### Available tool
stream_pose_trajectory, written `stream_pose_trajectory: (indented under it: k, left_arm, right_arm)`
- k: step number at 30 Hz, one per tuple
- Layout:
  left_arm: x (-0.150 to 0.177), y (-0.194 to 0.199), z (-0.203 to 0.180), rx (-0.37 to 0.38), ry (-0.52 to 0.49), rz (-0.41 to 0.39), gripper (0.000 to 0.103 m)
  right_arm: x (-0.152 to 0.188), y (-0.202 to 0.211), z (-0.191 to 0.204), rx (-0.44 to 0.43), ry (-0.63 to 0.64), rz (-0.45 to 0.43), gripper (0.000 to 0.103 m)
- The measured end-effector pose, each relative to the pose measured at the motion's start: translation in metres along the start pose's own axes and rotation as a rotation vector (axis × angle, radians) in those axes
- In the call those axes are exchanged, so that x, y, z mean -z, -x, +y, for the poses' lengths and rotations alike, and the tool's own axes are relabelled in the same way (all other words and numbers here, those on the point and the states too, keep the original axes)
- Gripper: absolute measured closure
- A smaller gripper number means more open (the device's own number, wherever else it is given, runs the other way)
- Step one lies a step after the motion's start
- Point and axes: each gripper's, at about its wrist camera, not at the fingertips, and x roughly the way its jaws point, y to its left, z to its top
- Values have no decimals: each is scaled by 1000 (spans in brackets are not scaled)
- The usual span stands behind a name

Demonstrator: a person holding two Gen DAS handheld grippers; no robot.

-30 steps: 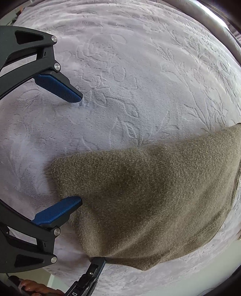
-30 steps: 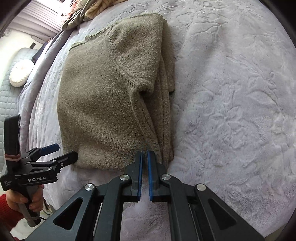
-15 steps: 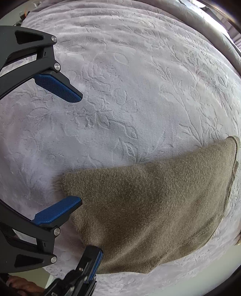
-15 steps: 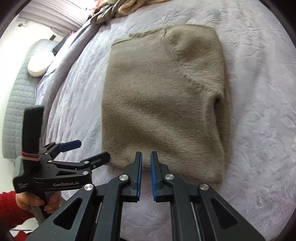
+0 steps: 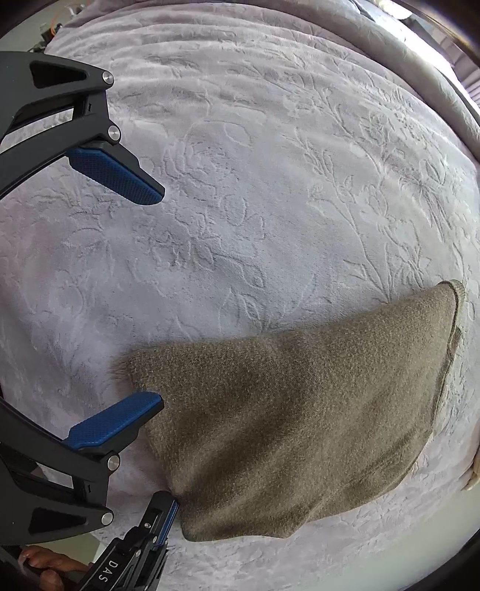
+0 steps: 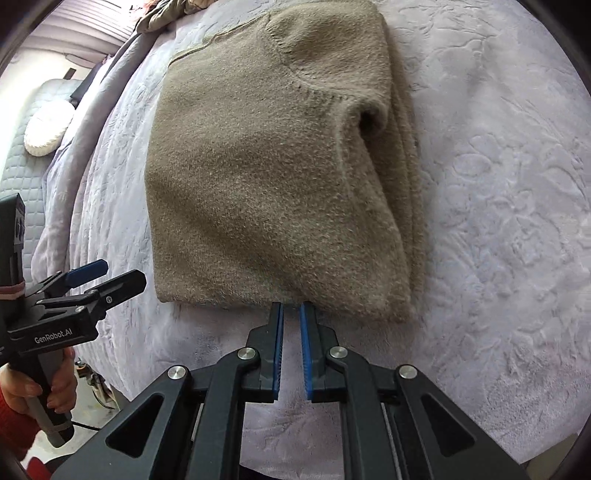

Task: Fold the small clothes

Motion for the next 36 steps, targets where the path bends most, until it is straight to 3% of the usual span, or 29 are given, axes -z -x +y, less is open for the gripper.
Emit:
stream_pose_trajectory:
  k: [6,11,17,27,32,36]
  left_arm:
    - [-6,0,-15,-6,-31,1,1]
    - [0,-1,-40,1,-33,20,1]
    - [4,-7,-51,-8,-22,20,1]
    - [-9,-17,-50,-10,-37,34,1]
    - [-18,-23,-46,-66,-47,26,1]
    - [-25,-33,-37,-14,-26,71,1]
  right_arm:
    - [7,15,-8,11,-36,-45,84]
    - [5,21,-11,13,-38,-62,71]
    - [1,28,-15,1,-34,-67,66]
    - [0,30,-19,-6,-25,-63,58]
    - [-6,37,-19,-9,-10,-80,53]
    - [-15,50,-26,6,-3,-116,45]
